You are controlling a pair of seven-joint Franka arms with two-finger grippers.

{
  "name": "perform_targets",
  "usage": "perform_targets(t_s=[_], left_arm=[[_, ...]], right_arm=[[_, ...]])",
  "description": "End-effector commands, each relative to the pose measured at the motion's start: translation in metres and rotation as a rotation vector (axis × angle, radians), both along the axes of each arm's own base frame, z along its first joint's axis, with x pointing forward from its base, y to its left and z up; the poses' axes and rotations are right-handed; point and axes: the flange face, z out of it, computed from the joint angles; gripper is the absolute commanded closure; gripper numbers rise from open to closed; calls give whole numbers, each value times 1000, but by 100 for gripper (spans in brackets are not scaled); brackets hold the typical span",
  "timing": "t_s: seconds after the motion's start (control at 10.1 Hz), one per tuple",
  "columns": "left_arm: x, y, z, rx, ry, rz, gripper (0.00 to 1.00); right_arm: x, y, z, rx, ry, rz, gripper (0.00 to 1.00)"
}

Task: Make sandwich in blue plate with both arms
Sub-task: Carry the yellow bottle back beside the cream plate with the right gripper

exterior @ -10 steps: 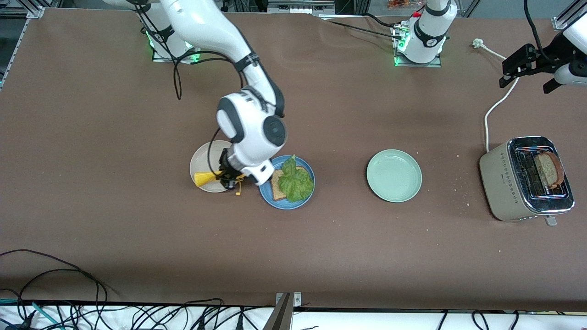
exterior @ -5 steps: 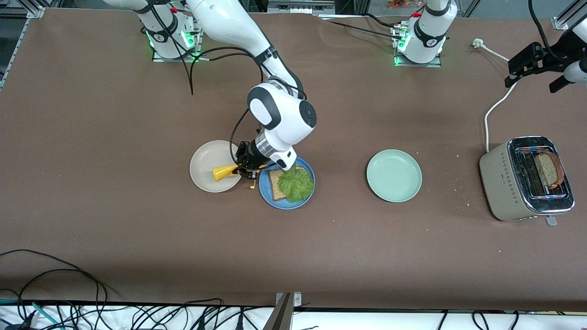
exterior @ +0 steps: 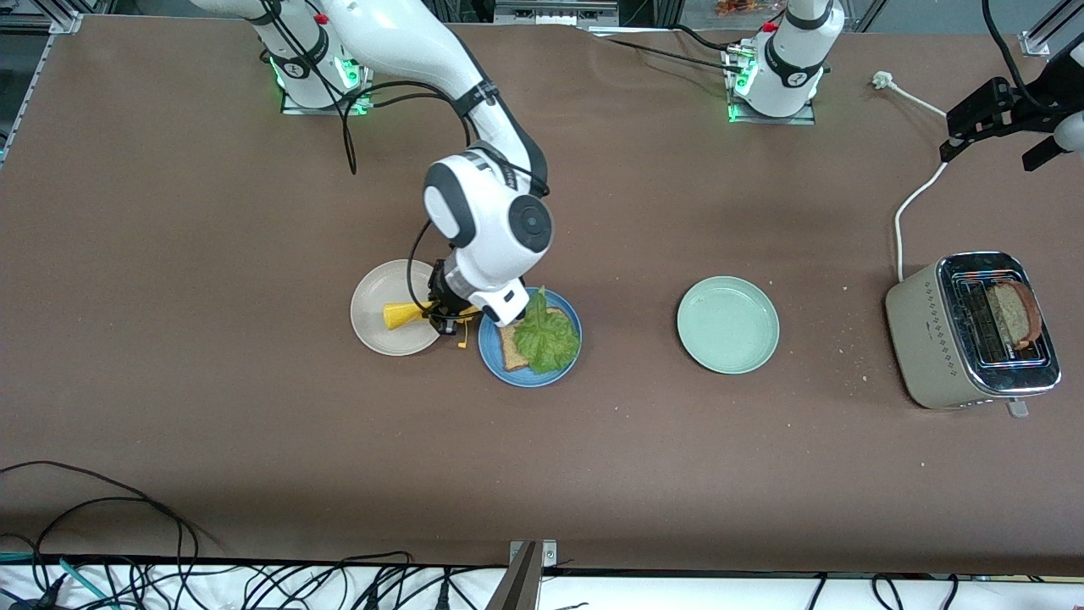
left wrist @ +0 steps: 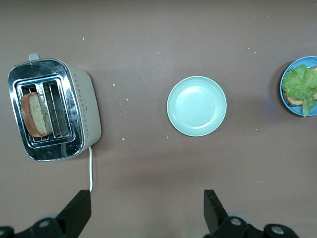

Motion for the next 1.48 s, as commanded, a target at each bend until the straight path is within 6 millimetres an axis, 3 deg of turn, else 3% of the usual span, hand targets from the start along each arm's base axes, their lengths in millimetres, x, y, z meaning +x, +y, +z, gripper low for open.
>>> perform_targets(t_s=[0.0, 0.4, 0.79, 1.09, 1.38], left_arm=[[1, 3, 15, 1, -29, 2, 0], [1, 14, 16, -2, -33, 14, 0], [-1, 16, 16, -2, -25, 32, 0], [-3, 33, 18, -5, -26, 62, 0], [3, 48, 9, -2, -14, 80, 0]], right_arm=[[35, -64, 41, 266, 168, -92, 100], [76, -162, 42, 616, 367, -115, 100], [88, -264, 22, 908, 538, 64, 100], [81, -344, -23, 1130, 586, 186, 100], [59, -409, -94, 1356, 601, 191, 100]])
